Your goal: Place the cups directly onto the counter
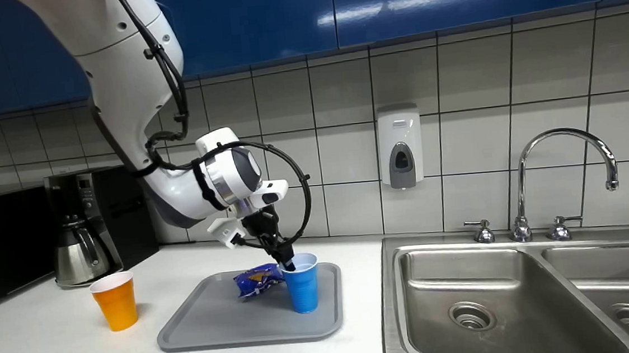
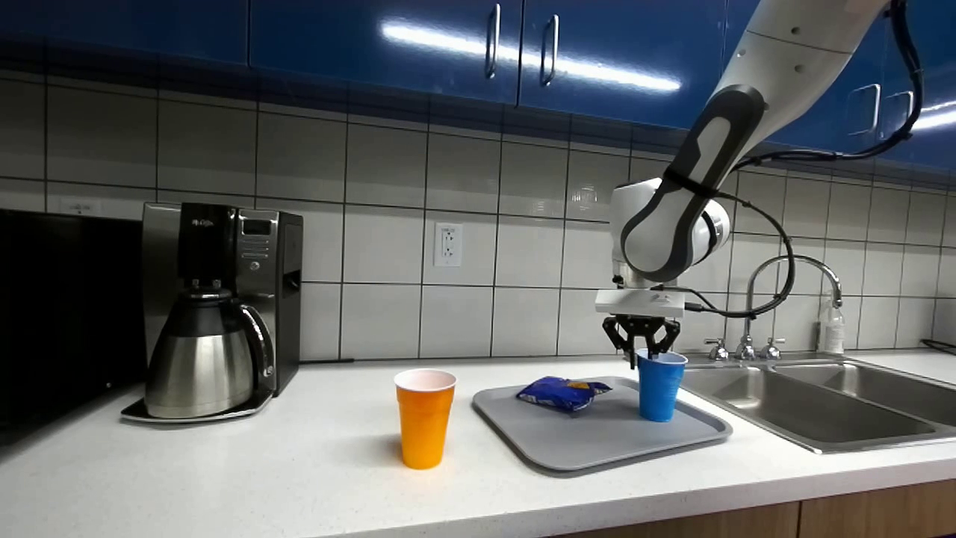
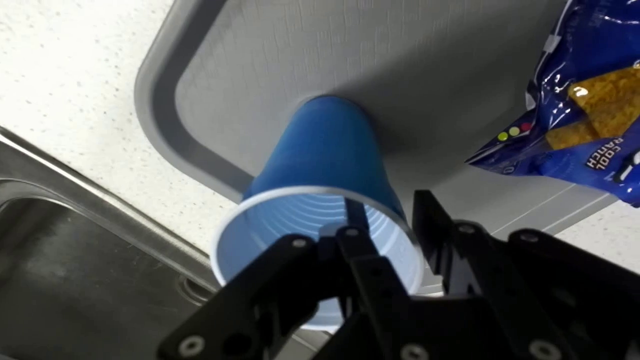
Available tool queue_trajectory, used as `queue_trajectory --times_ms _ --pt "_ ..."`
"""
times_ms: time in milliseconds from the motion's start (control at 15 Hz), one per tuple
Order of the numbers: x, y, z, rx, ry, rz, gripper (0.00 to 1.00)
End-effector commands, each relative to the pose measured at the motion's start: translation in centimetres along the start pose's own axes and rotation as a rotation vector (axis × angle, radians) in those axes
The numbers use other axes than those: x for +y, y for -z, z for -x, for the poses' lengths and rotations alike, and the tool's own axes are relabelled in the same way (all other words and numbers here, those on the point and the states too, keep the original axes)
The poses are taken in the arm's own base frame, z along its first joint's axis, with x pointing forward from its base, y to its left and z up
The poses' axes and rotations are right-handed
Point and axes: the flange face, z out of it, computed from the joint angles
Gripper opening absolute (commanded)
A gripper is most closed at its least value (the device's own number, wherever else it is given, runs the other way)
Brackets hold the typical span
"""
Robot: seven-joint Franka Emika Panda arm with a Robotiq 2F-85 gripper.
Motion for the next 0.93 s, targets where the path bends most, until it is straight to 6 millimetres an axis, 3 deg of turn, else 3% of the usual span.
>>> queue_trajectory --times_ms 0,533,867 --pt "-0.2 0.6 0.0 0.018 -0.013 0.000 0.01" --pt "0.1 2.1 0.1 0.038 -0.012 0.002 0.01" --pt "0.3 4.2 0.0 0.067 -0.020 -0.009 0.01"
